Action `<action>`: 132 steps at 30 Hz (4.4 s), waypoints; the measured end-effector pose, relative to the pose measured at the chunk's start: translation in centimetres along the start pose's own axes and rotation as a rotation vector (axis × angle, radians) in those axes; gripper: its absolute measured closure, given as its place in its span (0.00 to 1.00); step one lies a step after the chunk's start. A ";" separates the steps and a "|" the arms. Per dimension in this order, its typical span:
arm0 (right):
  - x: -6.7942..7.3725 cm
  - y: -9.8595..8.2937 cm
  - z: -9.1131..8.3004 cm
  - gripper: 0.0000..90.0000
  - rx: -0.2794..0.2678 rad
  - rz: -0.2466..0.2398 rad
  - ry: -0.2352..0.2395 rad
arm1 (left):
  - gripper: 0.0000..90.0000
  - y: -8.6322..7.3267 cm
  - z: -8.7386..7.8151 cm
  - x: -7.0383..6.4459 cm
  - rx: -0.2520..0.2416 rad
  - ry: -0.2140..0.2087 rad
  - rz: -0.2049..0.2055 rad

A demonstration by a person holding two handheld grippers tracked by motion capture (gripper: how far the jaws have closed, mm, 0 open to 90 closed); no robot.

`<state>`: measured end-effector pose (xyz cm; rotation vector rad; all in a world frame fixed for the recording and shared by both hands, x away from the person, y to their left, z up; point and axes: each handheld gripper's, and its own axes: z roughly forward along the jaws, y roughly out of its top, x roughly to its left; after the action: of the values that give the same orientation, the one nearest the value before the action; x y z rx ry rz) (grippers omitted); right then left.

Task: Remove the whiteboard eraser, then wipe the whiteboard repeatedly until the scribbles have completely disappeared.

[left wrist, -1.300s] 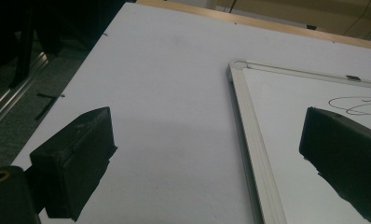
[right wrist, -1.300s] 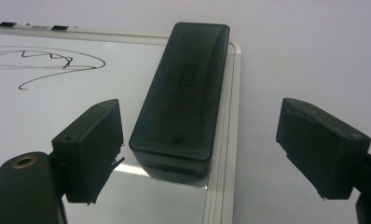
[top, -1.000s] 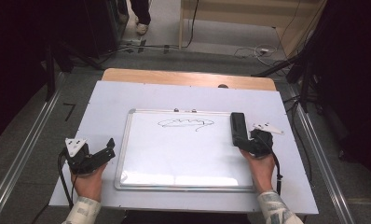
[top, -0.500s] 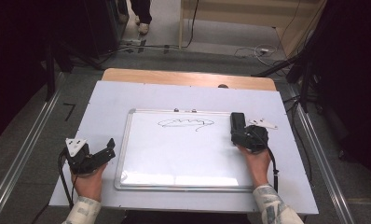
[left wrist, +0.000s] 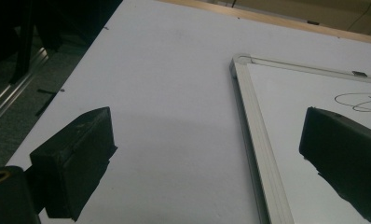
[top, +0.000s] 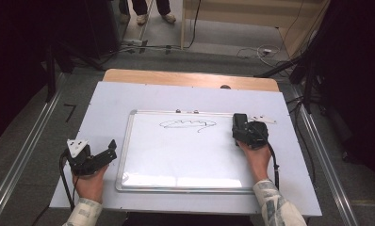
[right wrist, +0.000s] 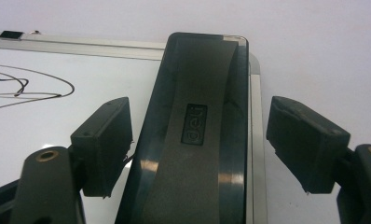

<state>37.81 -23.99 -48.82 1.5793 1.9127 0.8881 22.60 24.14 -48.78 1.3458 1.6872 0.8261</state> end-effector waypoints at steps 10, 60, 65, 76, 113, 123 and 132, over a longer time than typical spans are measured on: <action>0.1 0.5 0.6 0.29 0.028 0.003 -0.014 | 0.04 0.0 0.0 -0.1 0.004 0.002 0.002; 0.4 0.4 0.8 0.43 0.058 -0.001 -0.016 | 0.04 0.0 0.1 0.2 0.004 -0.006 -0.016; 0.4 0.3 0.7 0.43 0.054 -0.004 -0.008 | 0.04 0.1 -0.1 0.3 0.003 -0.008 -0.021; 0.8 0.5 -0.7 0.43 0.024 -0.018 0.017 | 0.04 0.1 -0.1 0.4 0.002 -0.012 -0.028; 2.4 0.6 -1.6 0.43 0.008 -0.057 0.076 | 0.04 0.0 -0.2 0.4 0.008 -0.014 -0.028; 2.8 0.5 -1.3 0.43 0.011 -0.068 0.082 | 0.04 -0.1 -0.2 0.3 0.012 -0.015 -0.023; 3.4 0.5 -0.9 0.43 0.015 -0.078 0.090 | 0.04 -0.1 -0.2 0.3 0.009 -0.016 -0.021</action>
<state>36.82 -20.80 -47.78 1.4858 2.0330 0.9275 22.40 24.41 -48.82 1.3350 1.6923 0.7946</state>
